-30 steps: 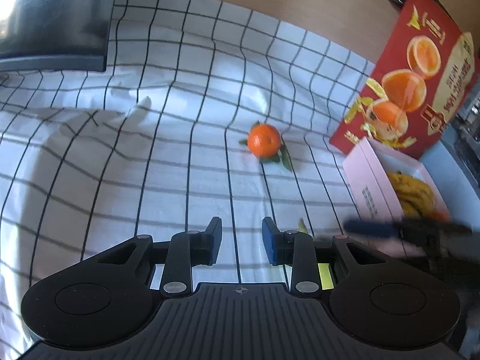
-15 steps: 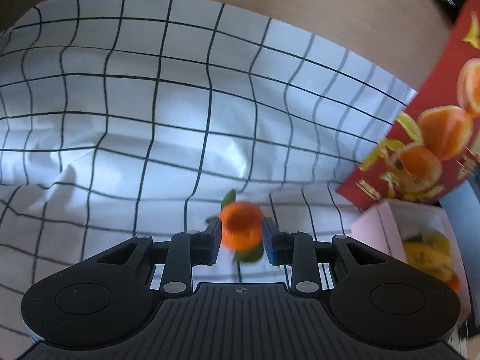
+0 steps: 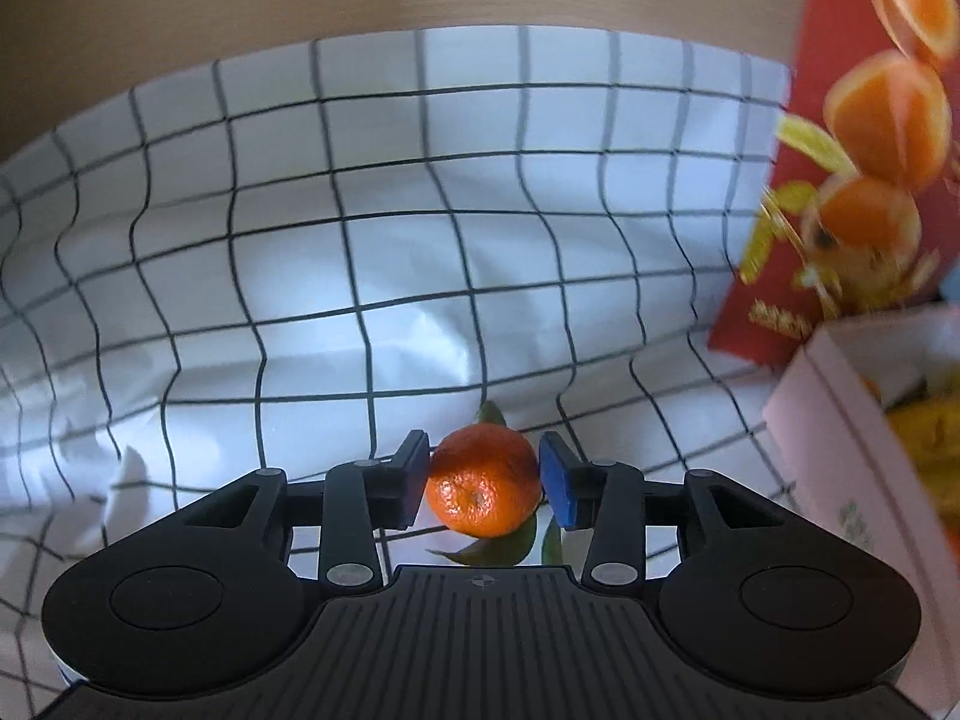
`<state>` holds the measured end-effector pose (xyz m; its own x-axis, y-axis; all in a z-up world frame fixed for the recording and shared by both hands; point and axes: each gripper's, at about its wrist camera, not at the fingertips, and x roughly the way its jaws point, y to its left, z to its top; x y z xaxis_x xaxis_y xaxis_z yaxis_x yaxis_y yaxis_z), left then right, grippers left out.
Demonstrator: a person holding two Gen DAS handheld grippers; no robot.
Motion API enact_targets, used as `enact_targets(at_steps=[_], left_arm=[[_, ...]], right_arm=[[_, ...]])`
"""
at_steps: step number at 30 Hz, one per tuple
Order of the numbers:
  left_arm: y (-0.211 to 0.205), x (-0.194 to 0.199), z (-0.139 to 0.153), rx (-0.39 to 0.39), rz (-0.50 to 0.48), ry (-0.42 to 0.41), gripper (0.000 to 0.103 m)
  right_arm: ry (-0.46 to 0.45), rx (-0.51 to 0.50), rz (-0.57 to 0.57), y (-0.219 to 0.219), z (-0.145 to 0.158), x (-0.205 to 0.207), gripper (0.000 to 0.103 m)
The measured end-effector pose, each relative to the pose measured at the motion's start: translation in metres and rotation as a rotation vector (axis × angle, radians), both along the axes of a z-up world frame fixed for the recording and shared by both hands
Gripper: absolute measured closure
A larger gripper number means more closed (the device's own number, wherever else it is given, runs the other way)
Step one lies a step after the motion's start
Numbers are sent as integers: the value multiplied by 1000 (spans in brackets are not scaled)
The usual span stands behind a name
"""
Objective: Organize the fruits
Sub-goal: 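Grasp the leafy tangerine on the cloth with the left gripper, then lift the leafy tangerine off the cloth with the left gripper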
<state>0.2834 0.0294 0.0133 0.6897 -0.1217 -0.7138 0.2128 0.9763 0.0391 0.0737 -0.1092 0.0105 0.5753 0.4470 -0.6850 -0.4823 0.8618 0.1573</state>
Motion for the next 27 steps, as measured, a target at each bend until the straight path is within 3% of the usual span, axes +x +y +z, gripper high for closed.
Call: enact_targets(at_steps=[2,5,12,16,21,22,24,27], left_arm=[[-4,-4,-2,49,-31,-14,55],[-2,-2,-4,55,-17,0,53],[18,8,-9,-109,48,103,53],[22,-9,-6,-125,56,92,55],[41,-57,8,-224,66,61,56],[46,-71,12,-234,62,55,58],[56,-101,19,-241,60,31,85],[68,-142,25,-222,62,3,87]], right_arm=[[-19,-23,4,-1,0,-7,45],[-20,-35,0,-5,-1,-12,45],[-5,-26,-23,-17,-2,-20,45],[-6,-31,-34,-21,-2,-25,45],[-22,-43,-23,-22,1,-28,45],[-34,-58,-12,-21,2,-29,45],[-68,-101,17,-18,5,-29,45],[-132,-180,91,-9,10,-27,45]])
